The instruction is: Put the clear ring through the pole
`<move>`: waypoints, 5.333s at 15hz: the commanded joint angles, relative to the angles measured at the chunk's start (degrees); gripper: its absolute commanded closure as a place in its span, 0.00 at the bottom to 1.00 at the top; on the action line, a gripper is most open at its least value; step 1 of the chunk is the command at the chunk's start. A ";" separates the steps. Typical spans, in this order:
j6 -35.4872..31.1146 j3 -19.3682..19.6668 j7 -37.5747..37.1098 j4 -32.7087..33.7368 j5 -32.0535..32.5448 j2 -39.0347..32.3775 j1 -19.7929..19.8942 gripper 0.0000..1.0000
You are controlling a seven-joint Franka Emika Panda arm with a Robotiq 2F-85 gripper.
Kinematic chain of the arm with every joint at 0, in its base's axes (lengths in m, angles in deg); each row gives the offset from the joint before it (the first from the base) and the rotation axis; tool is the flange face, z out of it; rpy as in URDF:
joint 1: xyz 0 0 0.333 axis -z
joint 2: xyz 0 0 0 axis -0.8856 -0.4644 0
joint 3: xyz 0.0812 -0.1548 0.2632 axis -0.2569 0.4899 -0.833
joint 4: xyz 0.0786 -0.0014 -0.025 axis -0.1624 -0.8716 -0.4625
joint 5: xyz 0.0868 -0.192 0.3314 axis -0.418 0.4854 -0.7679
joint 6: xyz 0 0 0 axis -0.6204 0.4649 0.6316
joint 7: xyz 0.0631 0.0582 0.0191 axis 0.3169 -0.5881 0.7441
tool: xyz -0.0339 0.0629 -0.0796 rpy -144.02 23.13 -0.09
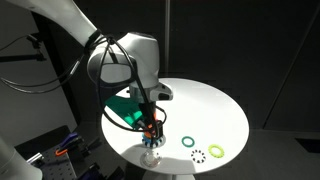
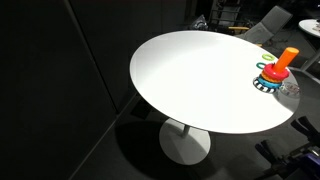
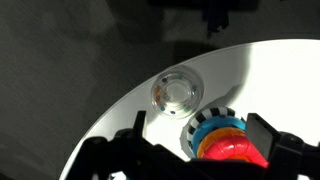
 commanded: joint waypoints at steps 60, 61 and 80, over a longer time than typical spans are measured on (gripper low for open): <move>-20.43 -12.79 8.69 5.04 -6.72 -23.17 12.60 0.02; -20.38 -12.84 8.73 5.02 -6.74 -23.14 12.67 0.00; -19.74 -12.34 8.79 5.71 -6.65 -23.39 14.44 0.00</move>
